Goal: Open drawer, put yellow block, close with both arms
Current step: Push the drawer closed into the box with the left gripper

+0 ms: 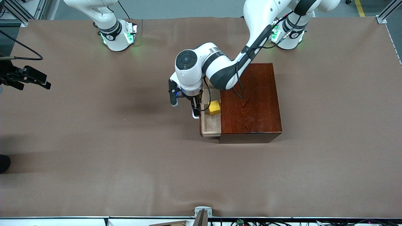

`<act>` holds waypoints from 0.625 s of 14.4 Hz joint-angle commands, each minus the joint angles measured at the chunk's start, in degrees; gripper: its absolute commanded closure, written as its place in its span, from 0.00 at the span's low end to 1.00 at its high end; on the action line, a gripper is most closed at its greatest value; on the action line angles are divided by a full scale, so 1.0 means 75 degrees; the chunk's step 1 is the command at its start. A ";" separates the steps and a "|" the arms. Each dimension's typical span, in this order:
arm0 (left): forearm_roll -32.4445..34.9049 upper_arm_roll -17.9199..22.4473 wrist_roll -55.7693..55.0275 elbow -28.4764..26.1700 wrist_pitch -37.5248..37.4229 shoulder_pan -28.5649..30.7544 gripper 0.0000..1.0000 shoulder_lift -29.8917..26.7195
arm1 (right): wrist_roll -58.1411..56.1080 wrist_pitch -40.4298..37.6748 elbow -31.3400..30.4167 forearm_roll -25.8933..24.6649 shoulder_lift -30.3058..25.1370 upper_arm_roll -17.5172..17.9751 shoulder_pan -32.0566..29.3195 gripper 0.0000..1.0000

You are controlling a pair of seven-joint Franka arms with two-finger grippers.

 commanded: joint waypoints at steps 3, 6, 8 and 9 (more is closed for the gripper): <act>0.0478 0.0179 -0.0060 -0.0182 -0.1143 0.0068 0.00 -0.0172 | 0.0135 -0.0062 0.0071 0.0139 -0.0032 0.0042 0.0058 0.00; 0.0501 0.0319 -0.0060 -0.0182 -0.1377 0.0045 0.00 -0.0184 | 0.0135 -0.0086 0.0071 0.0139 -0.0032 0.0066 0.0082 0.00; 0.0513 0.0354 -0.0060 -0.0182 -0.1553 0.0057 0.00 -0.0195 | 0.0135 -0.0086 0.0071 0.0151 -0.0032 0.0066 0.0093 0.00; 0.0513 0.0436 -0.0060 -0.0182 -0.1670 0.0045 0.00 -0.0195 | 0.0112 -0.0086 0.0071 0.0139 -0.0032 0.0066 0.0093 0.00</act>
